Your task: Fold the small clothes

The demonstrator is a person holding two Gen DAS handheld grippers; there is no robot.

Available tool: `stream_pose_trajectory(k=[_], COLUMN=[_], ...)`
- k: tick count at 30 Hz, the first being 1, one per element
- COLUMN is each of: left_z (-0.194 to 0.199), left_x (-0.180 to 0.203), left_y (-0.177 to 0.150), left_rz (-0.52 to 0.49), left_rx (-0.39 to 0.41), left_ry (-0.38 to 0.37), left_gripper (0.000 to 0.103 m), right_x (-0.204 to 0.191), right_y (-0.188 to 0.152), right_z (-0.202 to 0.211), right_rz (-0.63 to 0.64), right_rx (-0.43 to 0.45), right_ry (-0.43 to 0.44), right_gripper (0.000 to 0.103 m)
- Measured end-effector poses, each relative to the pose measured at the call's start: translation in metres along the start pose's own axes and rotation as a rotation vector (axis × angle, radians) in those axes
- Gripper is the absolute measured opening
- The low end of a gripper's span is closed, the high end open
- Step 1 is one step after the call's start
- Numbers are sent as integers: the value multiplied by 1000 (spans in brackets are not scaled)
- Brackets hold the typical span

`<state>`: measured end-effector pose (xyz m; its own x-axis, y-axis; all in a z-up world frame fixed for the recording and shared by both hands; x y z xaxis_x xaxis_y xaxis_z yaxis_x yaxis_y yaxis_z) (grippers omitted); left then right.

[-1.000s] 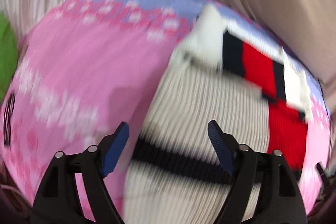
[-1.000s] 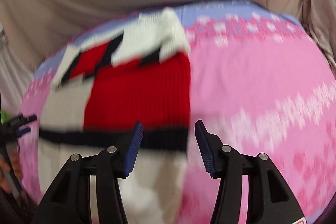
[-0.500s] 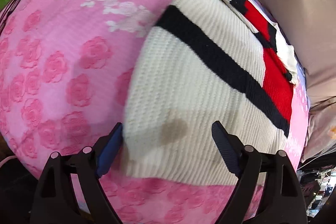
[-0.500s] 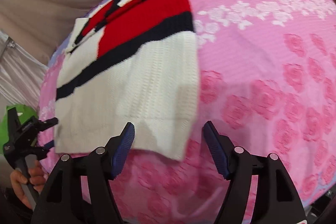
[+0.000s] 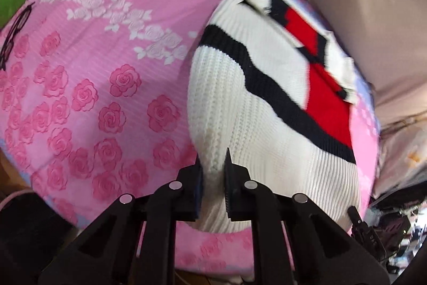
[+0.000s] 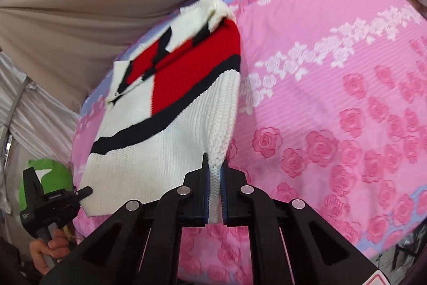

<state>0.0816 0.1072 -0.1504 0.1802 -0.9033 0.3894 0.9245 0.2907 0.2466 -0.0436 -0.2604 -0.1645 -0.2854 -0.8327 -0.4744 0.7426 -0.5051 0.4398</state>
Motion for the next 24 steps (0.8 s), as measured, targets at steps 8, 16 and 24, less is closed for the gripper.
stream_pose_trajectory(k=[8,16,24], left_z=[63,122,139], left_x=[-11,-32,34], left_y=[-66,-127,-12], left_rz=[-132,-200,-267], left_rx=[-82,-214,145], left_ry=[13,31,-47], left_gripper=[12,10,7], right_x=[29,0,-36], right_y=[-67,-117,59], right_z=[58,117,83], right_rz=[87,235,174], right_rx=[-169,-311,127], right_ry=[-69,-19,58], right_gripper=[6,6,6])
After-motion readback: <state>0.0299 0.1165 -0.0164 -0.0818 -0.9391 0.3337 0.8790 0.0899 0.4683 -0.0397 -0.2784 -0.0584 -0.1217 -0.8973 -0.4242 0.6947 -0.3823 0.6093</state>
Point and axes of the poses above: each gripper's, at about its wrist camera, not at the fingertips, and z roughly against the way its jaws point, x to its right, y to its top, the point moved 7 cm from there along -z, roughly the way its jaws point, and after that the axes turned 1 degree about -z, right-handed, at the moved point
